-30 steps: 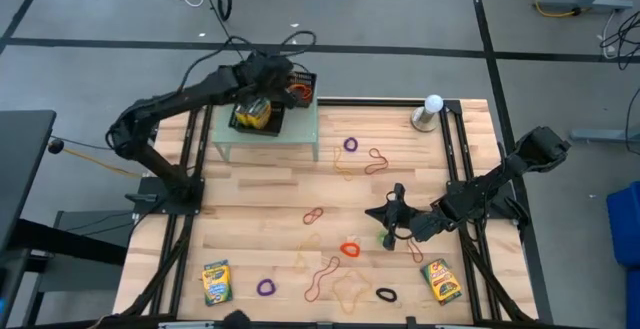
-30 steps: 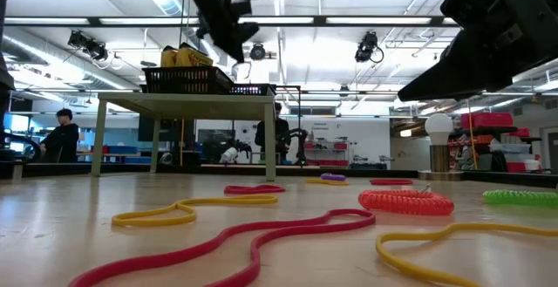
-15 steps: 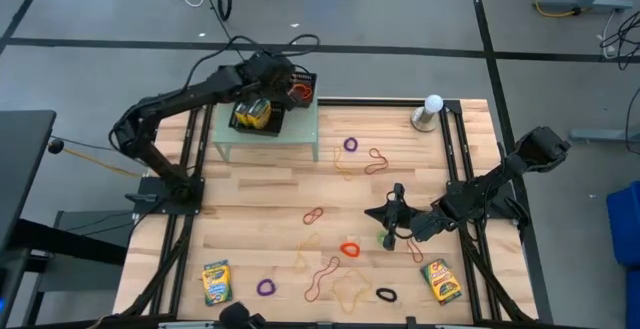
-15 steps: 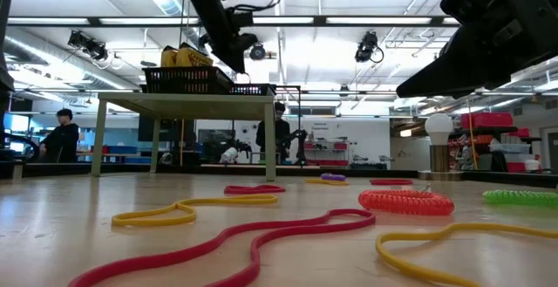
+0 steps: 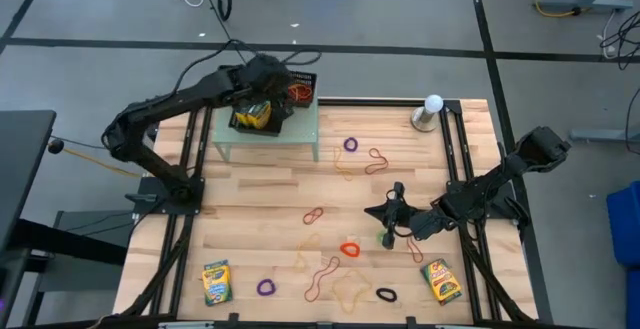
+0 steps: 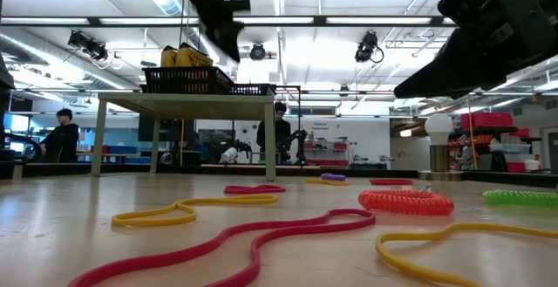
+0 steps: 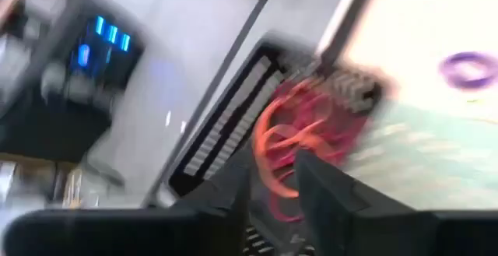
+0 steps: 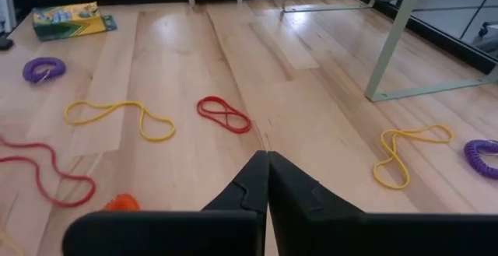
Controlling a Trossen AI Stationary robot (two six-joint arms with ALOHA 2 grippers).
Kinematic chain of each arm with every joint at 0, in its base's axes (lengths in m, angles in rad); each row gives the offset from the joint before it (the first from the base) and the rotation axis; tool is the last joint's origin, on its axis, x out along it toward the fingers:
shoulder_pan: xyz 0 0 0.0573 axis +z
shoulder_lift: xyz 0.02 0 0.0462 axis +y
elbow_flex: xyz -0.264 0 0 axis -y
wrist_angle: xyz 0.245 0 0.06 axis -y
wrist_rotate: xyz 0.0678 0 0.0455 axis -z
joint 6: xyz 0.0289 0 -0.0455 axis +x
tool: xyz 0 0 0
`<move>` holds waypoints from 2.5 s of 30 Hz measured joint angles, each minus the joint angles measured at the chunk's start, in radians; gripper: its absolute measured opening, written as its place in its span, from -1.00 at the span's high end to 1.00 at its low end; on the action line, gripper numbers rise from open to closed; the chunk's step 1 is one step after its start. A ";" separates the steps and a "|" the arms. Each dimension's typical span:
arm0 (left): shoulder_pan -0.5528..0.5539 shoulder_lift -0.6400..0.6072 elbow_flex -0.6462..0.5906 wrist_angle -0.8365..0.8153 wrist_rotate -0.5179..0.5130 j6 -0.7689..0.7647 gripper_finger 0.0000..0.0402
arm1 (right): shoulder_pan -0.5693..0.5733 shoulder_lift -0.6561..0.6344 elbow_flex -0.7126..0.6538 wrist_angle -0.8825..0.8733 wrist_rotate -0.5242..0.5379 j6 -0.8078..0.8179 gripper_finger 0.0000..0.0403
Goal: Pick & Place Office Desk Supplies
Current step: Put the orange spring rubberband into the top left black bin
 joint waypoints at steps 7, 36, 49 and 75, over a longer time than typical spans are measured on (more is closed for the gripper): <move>-0.172 -0.213 -0.132 0.095 0.227 0.007 0.95 | 0.032 0.000 0.000 -0.077 0.000 0.051 0.94; -0.780 -0.510 -1.175 1.333 -0.185 -0.149 0.93 | -0.110 0.496 0.479 -0.423 -0.537 0.062 0.35; -0.778 -0.321 -1.174 1.370 -0.198 -0.381 0.70 | -0.135 0.398 0.496 -0.499 -0.314 -0.106 0.91; -0.733 0.515 -0.865 2.175 -0.136 -0.489 -0.19 | -0.145 0.354 0.496 -0.114 0.166 -0.205 0.88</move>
